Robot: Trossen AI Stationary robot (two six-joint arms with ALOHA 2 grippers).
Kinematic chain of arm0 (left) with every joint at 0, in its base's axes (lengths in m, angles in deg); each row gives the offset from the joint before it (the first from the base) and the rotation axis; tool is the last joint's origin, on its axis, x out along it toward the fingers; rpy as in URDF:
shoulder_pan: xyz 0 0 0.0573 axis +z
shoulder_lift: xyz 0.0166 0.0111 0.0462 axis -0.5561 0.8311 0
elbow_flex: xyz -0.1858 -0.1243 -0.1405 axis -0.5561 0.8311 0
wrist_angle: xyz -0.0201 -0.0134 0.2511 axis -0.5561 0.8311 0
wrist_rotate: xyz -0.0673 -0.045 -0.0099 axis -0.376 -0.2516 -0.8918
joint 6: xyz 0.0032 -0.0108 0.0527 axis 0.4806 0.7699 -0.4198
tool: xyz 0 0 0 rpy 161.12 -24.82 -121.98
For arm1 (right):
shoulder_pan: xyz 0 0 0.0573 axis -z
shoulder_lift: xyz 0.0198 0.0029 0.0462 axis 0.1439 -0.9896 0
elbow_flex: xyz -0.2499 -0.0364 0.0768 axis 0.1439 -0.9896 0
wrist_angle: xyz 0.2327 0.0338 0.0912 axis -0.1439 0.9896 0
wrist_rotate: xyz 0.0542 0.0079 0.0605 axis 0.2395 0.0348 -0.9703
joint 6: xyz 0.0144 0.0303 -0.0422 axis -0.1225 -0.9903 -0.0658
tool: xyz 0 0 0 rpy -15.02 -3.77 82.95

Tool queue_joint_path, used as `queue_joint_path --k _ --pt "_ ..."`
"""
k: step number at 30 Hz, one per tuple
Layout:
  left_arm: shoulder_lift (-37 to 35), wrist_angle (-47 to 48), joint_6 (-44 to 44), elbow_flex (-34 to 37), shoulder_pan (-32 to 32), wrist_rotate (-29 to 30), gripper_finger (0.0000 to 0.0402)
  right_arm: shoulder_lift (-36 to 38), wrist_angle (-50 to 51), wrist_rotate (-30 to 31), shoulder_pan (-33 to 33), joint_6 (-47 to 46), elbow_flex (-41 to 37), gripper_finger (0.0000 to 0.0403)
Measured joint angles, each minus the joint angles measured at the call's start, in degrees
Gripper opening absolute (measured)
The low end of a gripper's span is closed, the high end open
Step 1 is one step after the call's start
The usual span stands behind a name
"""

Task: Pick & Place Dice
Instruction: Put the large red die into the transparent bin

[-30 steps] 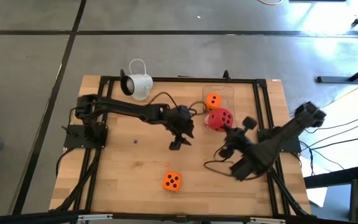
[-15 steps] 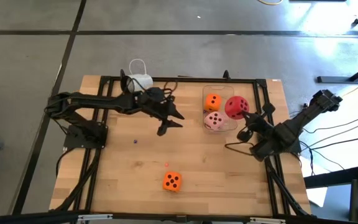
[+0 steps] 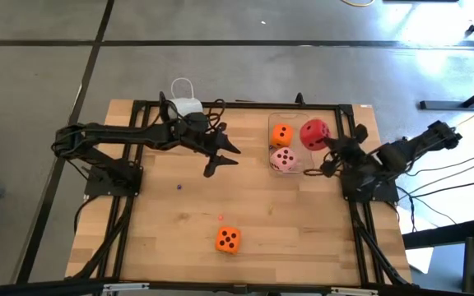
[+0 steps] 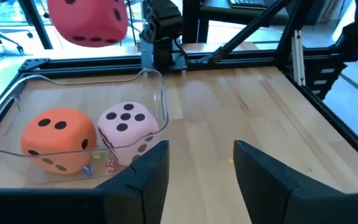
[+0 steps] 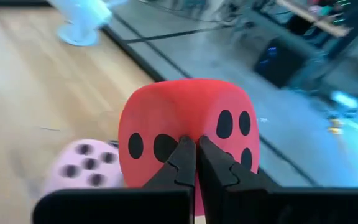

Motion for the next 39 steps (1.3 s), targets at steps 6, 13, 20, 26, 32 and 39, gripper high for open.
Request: queue_joint_path --k 6,13,20,26,32,39 --pt "0.0 0.0 -0.1 0.0 0.0 0.0 0.0171 0.4 -15.4 -13.4 8.9 15.2 0.0 0.0" --pt "0.0 0.3 -0.1 0.0 0.0 0.0 0.0171 0.3 -23.6 -26.8 23.0 24.7 -2.5 0.0" --pt "0.0 1.8 -0.7 0.0 0.0 -0.2 0.0171 0.3 -34.0 -44.2 37.5 30.7 -7.3 0.0" --pt "0.1 3.7 -1.1 0.0 0.0 -0.2 0.0171 0.3 -33.9 -49.4 46.2 31.5 -8.5 0.0" --pt "0.1 4.6 -1.8 0.0 0.0 -0.2 0.0171 0.0 -33.8 -52.7 50.3 31.5 -8.5 0.0001" --pt "0.1 4.9 -2.1 0.0 0.0 -0.2 0.0171 -1.5 -32.7 -53.1 52.9 31.3 -8.5 0.0001"
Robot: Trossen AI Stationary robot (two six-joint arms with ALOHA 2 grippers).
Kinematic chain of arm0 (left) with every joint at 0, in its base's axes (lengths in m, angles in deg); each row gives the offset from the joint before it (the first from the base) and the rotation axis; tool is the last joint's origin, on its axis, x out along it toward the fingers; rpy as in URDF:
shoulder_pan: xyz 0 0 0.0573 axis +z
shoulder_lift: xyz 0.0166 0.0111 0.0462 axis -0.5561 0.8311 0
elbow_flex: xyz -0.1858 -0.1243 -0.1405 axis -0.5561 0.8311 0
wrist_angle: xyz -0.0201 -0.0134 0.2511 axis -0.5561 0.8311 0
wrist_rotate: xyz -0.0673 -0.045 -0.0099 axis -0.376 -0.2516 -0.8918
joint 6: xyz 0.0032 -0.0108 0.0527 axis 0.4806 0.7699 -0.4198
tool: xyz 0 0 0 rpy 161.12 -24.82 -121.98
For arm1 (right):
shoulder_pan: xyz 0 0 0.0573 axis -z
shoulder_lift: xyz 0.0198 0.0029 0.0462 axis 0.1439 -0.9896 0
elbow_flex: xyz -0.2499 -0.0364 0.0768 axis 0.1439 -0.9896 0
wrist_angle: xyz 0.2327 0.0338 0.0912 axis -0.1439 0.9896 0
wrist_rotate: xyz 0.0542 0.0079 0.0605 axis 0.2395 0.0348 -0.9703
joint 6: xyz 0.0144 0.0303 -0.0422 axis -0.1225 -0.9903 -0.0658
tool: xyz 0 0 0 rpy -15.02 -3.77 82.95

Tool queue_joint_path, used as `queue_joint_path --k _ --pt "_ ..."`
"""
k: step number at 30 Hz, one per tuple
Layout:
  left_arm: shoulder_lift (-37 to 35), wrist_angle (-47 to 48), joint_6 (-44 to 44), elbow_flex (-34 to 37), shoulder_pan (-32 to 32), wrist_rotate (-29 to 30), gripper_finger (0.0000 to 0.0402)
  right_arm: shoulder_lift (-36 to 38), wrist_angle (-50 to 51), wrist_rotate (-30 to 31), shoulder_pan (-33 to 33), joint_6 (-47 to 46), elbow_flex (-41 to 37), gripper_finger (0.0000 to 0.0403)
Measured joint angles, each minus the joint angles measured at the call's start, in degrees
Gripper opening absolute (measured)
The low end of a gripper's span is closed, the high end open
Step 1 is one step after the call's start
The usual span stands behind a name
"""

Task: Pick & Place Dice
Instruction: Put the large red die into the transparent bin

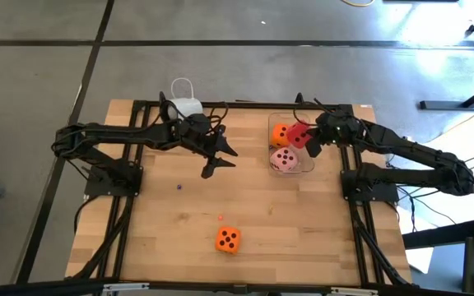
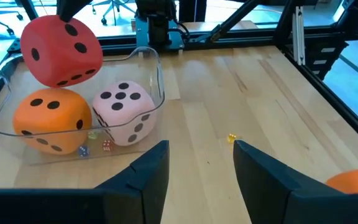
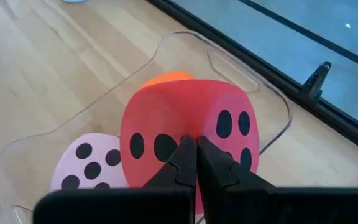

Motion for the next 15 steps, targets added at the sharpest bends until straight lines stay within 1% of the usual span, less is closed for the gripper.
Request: queue_joint_path --k 8,15 --pt "0.0 1.5 0.0 0.0 0.0 0.0 0.0171 -2.7 0.9 -0.5 0.1 -0.2 0.0 0.0001" --pt "0.0 1.5 0.4 0.0 0.0 0.0 0.0171 -2.8 1.2 -1.4 0.1 -0.2 0.0 0.0001"
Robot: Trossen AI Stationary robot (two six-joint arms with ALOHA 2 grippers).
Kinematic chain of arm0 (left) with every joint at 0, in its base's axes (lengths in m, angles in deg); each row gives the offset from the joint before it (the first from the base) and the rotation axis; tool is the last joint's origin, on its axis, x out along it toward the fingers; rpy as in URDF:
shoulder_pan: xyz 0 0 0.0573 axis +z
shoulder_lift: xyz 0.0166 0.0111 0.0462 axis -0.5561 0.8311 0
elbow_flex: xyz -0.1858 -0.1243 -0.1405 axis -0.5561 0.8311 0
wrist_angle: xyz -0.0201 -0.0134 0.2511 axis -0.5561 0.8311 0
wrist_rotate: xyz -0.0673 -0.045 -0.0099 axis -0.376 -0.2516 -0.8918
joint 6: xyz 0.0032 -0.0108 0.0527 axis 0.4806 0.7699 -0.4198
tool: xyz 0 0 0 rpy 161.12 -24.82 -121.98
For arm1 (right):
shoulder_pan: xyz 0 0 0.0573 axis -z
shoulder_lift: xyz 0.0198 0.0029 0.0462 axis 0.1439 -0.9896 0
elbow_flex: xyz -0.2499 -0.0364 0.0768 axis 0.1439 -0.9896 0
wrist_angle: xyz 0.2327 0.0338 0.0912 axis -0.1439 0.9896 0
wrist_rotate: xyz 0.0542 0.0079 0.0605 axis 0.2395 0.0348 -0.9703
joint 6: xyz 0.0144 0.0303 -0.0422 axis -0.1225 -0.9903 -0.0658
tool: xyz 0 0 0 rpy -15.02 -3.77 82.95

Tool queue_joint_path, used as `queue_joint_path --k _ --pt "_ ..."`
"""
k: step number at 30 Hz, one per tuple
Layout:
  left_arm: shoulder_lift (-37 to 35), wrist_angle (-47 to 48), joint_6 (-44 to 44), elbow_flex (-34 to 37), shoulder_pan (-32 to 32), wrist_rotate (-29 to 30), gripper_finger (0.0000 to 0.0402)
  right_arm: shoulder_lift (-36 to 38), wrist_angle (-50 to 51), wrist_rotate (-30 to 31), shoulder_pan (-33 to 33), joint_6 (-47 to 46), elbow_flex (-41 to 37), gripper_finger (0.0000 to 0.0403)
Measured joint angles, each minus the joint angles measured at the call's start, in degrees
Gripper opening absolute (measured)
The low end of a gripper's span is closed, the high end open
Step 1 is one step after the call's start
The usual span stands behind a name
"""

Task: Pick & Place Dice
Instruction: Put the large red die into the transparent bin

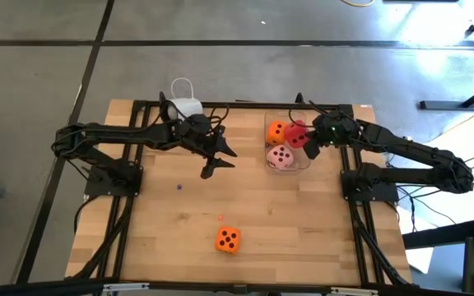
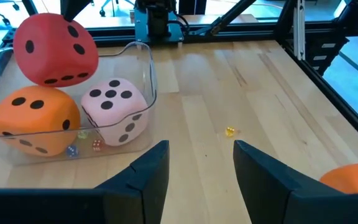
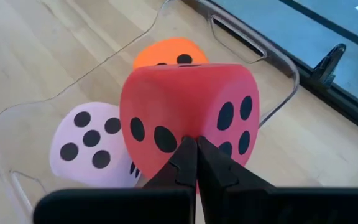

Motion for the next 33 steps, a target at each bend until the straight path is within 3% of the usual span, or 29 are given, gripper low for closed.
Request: queue_joint_path --k 8,24,33 --pt "0.0 0.0 0.2 0.0 0.0 0.0 0.0171 0.0 0.5 -0.5 0.0 -0.3 0.0 0.0007" --pt "0.0 -0.1 2.4 0.0 0.0 0.0 0.0171 0.0 0.5 -3.1 0.0 -3.5 0.0 0.0099" --pt "0.0 0.0 5.0 0.0 0.0 0.0 0.0171 0.0 0.6 -3.1 -0.9 -4.2 3.3 0.0121"
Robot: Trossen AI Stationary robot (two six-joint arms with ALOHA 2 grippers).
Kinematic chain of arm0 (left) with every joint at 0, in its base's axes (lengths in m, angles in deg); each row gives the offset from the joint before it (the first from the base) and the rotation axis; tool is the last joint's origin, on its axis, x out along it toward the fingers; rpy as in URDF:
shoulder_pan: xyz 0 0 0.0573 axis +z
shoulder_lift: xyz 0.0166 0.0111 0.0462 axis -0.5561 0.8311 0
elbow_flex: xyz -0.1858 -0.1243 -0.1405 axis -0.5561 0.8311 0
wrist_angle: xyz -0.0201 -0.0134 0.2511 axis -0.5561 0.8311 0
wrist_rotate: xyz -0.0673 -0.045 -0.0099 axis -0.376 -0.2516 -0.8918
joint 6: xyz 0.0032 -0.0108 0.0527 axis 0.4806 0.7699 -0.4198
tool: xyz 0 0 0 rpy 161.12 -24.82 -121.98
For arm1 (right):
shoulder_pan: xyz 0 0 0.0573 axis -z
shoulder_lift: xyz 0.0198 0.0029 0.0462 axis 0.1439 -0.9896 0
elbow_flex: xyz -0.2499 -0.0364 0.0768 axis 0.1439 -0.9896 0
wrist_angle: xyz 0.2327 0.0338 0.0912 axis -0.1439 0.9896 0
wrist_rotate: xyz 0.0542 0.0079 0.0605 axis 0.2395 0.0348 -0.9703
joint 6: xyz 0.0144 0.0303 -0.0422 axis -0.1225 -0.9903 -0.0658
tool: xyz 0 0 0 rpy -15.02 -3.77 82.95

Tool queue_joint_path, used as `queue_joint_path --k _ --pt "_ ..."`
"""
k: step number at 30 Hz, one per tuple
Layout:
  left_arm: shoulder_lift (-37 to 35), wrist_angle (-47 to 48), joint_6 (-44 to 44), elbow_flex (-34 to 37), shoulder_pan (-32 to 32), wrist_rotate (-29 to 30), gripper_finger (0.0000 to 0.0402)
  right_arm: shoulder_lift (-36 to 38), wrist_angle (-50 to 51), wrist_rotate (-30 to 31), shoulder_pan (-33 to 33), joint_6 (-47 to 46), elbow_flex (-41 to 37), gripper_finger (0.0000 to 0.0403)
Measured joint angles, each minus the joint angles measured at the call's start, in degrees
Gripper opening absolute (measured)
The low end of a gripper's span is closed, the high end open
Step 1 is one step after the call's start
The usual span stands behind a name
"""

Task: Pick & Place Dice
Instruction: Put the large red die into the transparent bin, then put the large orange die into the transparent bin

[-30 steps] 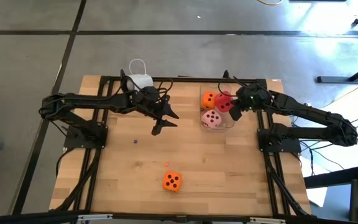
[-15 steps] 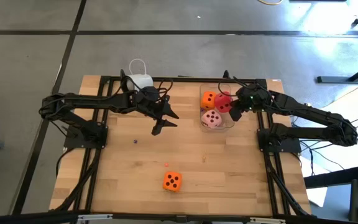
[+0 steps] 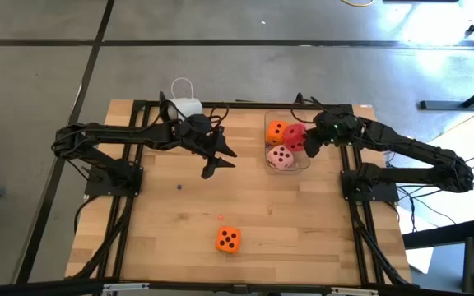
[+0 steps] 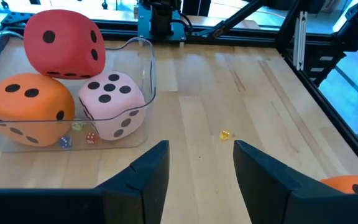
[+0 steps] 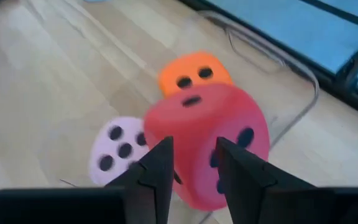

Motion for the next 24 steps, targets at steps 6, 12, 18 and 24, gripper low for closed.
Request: queue_joint_path --k 6,12,18,24 --pt "0.0 0.0 2.0 0.0 -0.2 -0.1 0.0171 0.1 1.6 -0.3 -2.8 -0.6 6.2 0.0121" --pt "0.0 1.6 3.3 0.0 -1.5 -0.4 0.0171 0.4 -0.8 -6.3 -7.0 -0.8 10.7 0.0121" --pt "0.0 3.0 5.5 0.0 -3.4 -0.4 0.0171 -0.2 -6.9 -11.8 -12.1 -0.7 10.7 0.0121" --pt "0.0 3.0 8.9 0.0 -5.7 -0.4 0.0171 -2.1 -9.6 -8.6 -17.4 -0.3 10.7 0.0121"
